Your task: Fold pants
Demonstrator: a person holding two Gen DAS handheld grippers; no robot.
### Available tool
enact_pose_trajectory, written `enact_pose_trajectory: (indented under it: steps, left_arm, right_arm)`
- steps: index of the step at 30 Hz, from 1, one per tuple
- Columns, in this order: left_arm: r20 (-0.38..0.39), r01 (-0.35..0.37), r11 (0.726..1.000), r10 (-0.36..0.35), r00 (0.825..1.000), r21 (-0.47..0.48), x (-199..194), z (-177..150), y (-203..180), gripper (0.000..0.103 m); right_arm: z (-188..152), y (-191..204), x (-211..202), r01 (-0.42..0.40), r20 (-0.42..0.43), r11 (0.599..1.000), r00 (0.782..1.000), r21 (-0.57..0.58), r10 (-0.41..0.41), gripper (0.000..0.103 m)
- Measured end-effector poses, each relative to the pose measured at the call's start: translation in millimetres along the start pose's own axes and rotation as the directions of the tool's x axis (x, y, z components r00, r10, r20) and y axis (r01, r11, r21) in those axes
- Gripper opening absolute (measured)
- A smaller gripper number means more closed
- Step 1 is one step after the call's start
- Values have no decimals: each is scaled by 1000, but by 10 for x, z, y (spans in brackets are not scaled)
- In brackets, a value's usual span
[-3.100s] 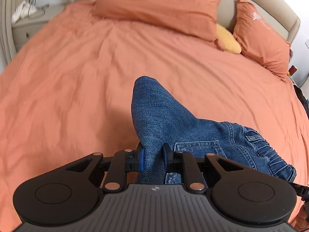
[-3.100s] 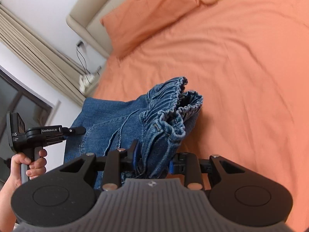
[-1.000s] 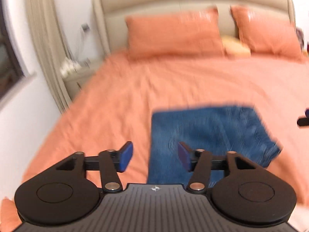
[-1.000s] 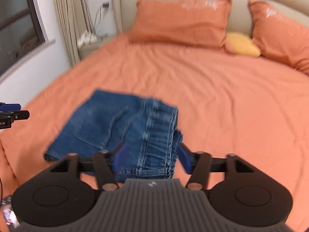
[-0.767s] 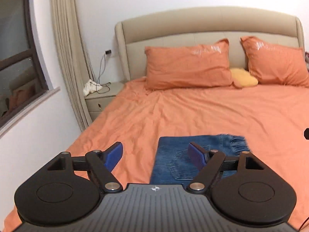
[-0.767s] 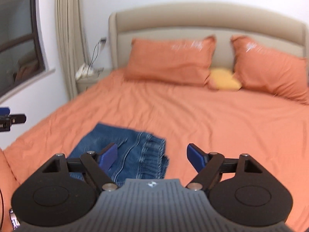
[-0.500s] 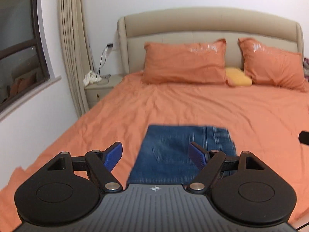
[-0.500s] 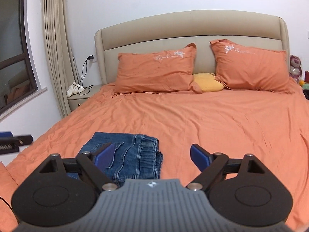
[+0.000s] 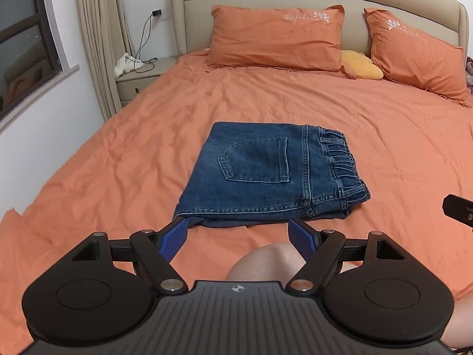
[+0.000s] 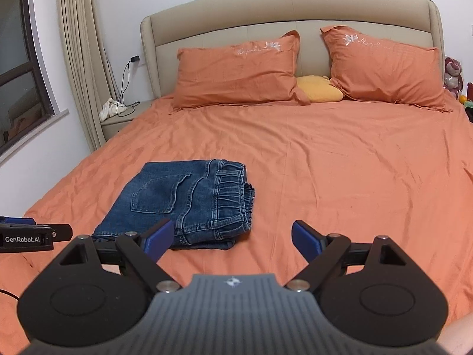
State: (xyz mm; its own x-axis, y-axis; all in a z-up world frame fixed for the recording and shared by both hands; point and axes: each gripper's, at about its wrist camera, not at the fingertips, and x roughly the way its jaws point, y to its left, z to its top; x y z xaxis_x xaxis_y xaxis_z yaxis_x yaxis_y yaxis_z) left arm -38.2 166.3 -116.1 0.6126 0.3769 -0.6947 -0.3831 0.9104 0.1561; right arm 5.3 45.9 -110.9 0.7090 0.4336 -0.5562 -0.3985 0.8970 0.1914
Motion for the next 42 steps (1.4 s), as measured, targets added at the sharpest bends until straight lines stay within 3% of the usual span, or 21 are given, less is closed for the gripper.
enact_pose_trajectory:
  steps: [8, 42]
  left_arm:
    - [11, 2, 1000, -2, 1000, -7, -159, 129, 99, 91]
    - [10, 14, 1000, -14, 1000, 11, -157, 88, 109, 91]
  right_arm:
    - [38, 25, 74, 5, -6, 1000, 1000, -3, -5, 83]
    - [36, -71, -6, 27, 19, 999, 999, 43, -28, 83]
